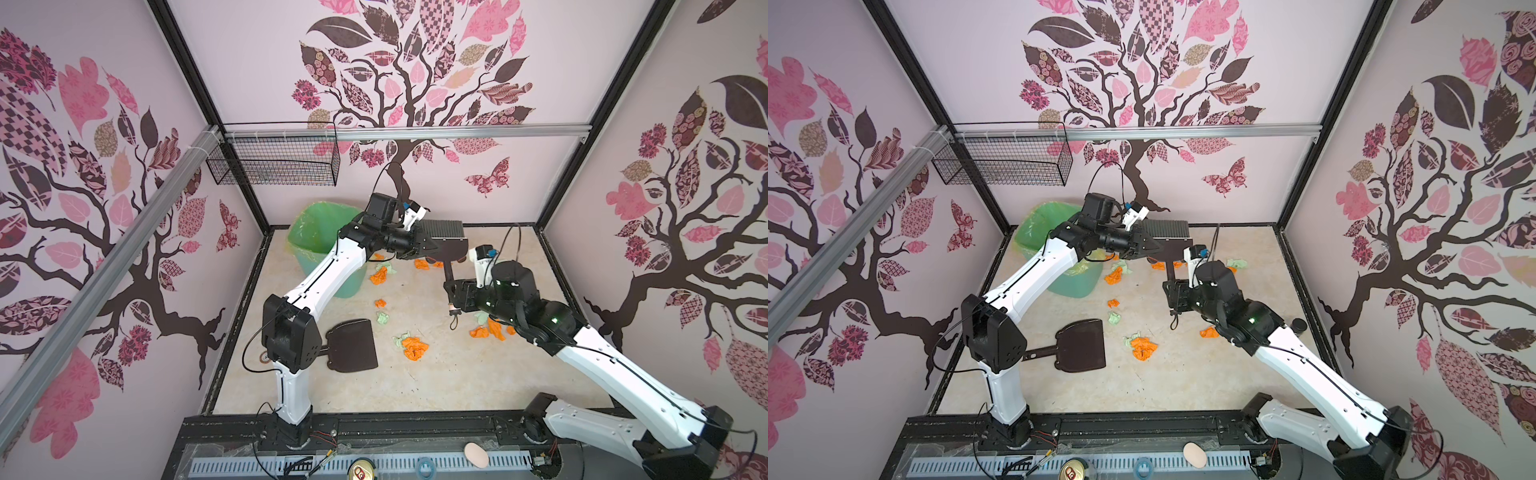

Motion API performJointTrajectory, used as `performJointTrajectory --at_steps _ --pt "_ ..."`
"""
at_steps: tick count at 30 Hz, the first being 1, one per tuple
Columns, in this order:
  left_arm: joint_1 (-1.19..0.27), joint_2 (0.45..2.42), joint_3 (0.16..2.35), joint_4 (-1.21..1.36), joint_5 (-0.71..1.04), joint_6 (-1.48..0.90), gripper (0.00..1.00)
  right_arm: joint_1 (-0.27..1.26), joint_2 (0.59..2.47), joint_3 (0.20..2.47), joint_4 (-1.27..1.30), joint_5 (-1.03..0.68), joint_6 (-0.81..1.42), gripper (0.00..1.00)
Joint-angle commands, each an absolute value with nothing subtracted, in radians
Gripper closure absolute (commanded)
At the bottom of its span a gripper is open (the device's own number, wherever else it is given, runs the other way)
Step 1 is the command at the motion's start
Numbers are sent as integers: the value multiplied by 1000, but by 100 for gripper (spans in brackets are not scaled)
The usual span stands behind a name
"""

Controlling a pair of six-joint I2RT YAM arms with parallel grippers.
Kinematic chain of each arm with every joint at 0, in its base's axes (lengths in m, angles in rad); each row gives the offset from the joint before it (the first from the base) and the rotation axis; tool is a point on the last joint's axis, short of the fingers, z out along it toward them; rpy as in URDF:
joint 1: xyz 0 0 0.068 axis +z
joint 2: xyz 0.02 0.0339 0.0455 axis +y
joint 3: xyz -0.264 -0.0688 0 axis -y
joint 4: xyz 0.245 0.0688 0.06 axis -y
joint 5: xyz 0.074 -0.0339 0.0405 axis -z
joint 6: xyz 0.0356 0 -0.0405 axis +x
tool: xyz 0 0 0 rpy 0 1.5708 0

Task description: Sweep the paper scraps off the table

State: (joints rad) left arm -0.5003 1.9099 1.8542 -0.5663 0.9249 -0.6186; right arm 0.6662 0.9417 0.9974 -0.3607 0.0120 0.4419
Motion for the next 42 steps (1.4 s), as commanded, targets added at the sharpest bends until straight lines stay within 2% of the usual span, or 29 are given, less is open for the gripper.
performJointTrajectory --at_steps 1,5,8,13,17,20,26,31,42 --pt "-453 1849 1751 -281 1107 -723 97 668 797 961 -193 -103 422 28" --pt "-393 1797 1681 -45 1210 -852 100 666 708 915 -146 -172 419 23" --pt "-363 1754 1642 190 1258 -1002 100 649 675 822 5 -262 493 22" --pt "-351 1716 1604 460 1247 -1175 100 570 721 694 322 -424 704 22" --pt "-351 1708 1579 617 1250 -1288 100 550 745 656 466 -438 778 22" --pt "-342 1680 1536 614 1187 -1285 100 551 729 619 559 -422 800 22" --pt "-334 1634 1470 573 1004 -1298 100 551 699 450 927 -347 890 22" --pt "-337 1572 1462 436 852 -1250 100 551 784 384 1152 -317 973 23" --pt "-402 1519 1414 353 744 -1152 100 559 916 476 1245 -276 946 24"
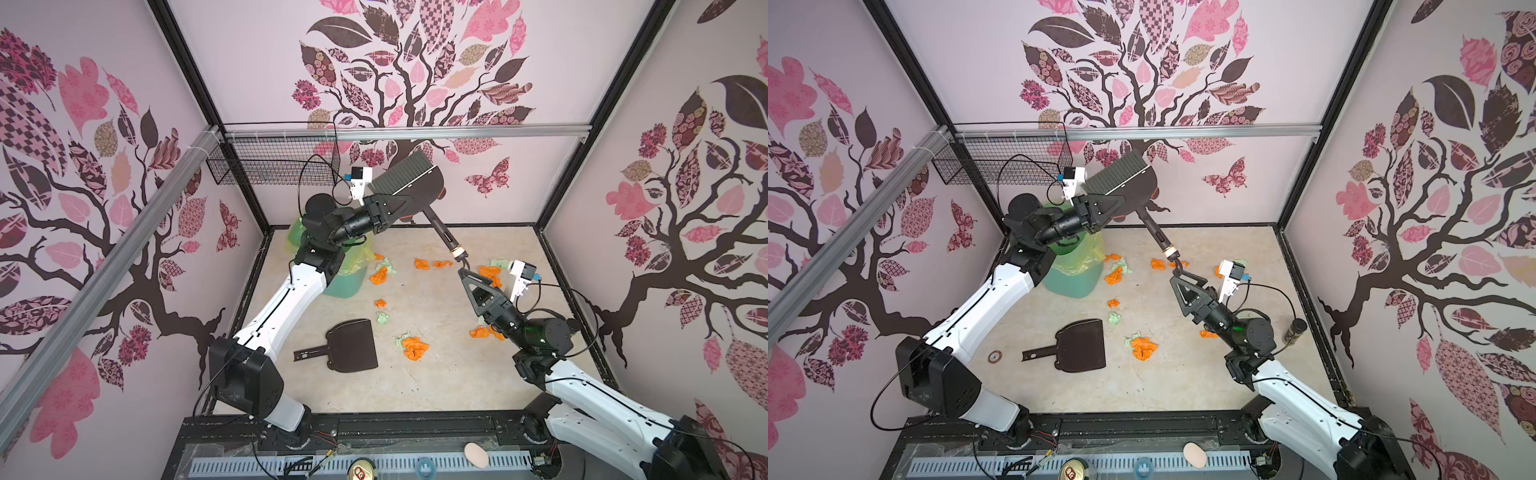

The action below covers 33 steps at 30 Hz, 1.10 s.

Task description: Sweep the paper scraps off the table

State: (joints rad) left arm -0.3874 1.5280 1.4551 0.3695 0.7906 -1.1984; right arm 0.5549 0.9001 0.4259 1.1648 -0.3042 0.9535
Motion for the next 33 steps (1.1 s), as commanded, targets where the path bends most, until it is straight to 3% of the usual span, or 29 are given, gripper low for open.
performJointTrajectory --at_steps 1,18,33 --pt "-407 1516 1408 345 738 -1148 100 559 931 486 1257 -267 946 24" --pt "-436 1496 1402 298 744 -1081 100 558 1125 630 1324 -236 961 33" --pt "-443 1496 1405 291 740 -1075 100 569 1216 651 1419 -178 994 62"
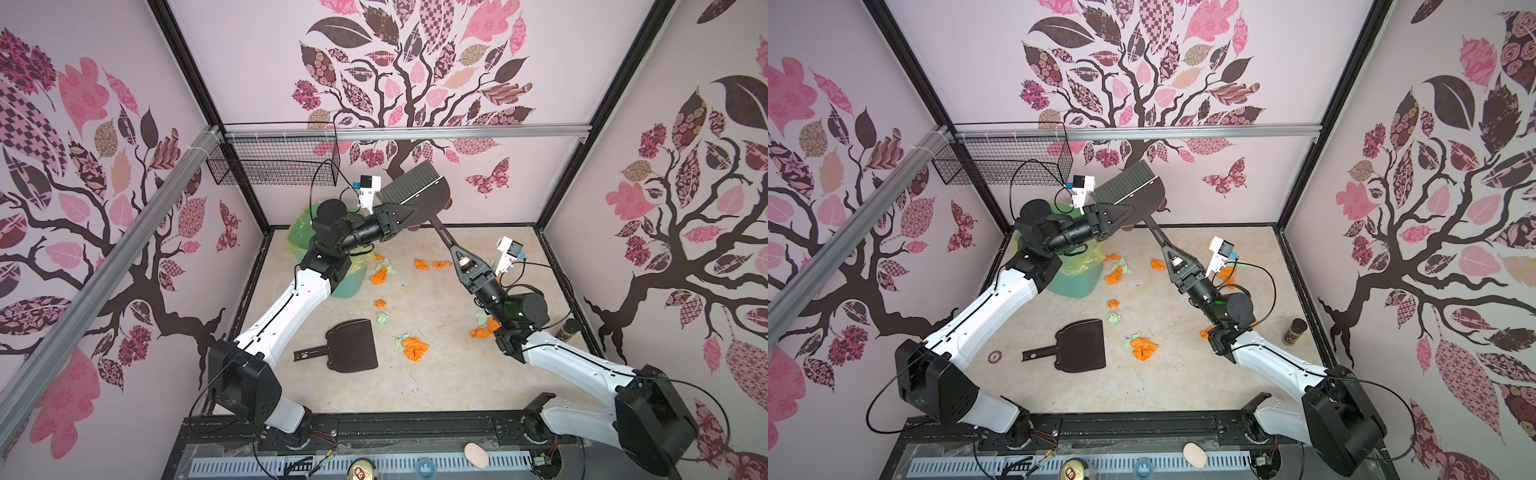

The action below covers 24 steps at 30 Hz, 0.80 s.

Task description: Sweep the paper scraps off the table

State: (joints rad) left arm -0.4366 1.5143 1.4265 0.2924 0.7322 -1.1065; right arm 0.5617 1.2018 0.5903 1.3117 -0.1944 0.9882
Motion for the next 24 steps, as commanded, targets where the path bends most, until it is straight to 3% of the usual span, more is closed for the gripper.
performJointTrajectory --at_steps 1,7,11,15,19,24 --pt "-445 1494 1402 291 741 -1075 100 568 1221 652 1428 -176 994 63" --pt "-445 1486 1385 293 741 -1075 100 568 1228 650 1449 -158 987 73" --pt "-446 1486 1378 293 743 -1074 100 568 1227 644 1461 -147 981 75" --pt "-450 1482 1370 292 741 -1065 100 568 1214 636 1464 -131 964 64" --pt "-453 1477 1369 290 741 -1063 100 568 1207 641 1458 -126 962 61" --pt "-455 1476 1374 288 742 -1057 100 568 1210 641 1446 -126 969 72"
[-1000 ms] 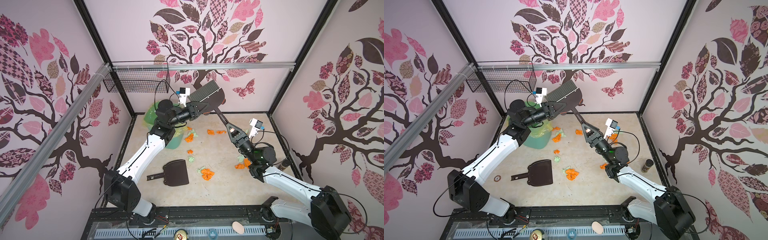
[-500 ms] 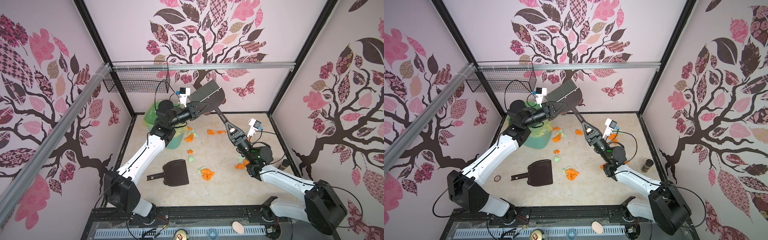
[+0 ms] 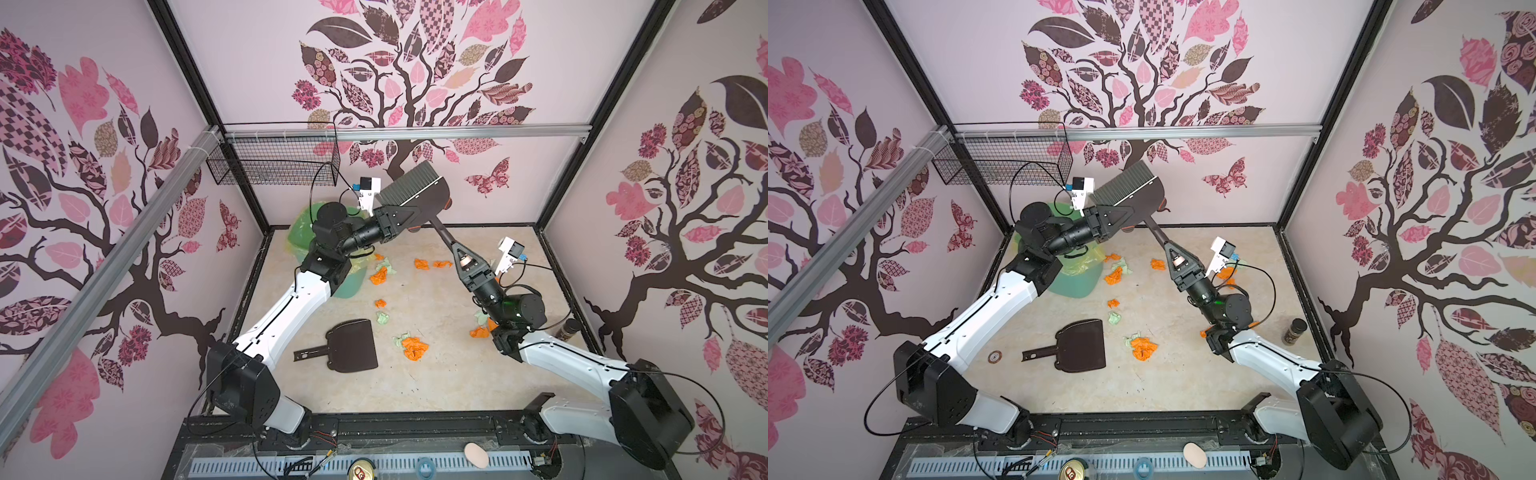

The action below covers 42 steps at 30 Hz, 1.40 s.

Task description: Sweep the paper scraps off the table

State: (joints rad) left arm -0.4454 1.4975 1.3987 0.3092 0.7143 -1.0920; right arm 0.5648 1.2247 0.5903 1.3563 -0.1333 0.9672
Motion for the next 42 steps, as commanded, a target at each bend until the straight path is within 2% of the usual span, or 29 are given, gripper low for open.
performJointTrajectory --at_steps 1,12,14,18,19,20,24,27,29,32,39,42 --pt "-455 1473 1373 288 743 -1055 100 568 1208 640 1444 -124 970 74" --pt "-457 1465 1373 270 744 -1032 100 568 1171 621 1386 -123 958 91" --pt "-457 1464 1372 270 745 -1029 84 569 1159 624 1354 -130 954 92" --pt "-457 1459 1373 258 768 -1002 24 568 1108 629 1217 -116 931 94" --pt "-456 1457 1387 238 788 -977 12 569 1084 634 1152 -104 916 94" --pt "-455 1456 1405 201 807 -944 3 568 1061 641 1081 -90 899 94" --pt "-430 1456 1482 -79 915 -729 3 568 932 722 642 -16 744 95" --pt "-359 1440 1495 -322 969 -533 3 568 853 786 373 76 598 96" --pt "-281 1402 1499 -502 965 -350 3 569 810 825 220 159 524 100" --pt "-244 1320 1543 -834 782 12 3 568 804 911 2 266 420 100" --pt "-243 1095 1444 -1108 323 573 4 567 952 1094 -320 377 300 100" --pt "-243 994 1297 -1168 131 848 5 566 1046 1174 -429 408 251 100"
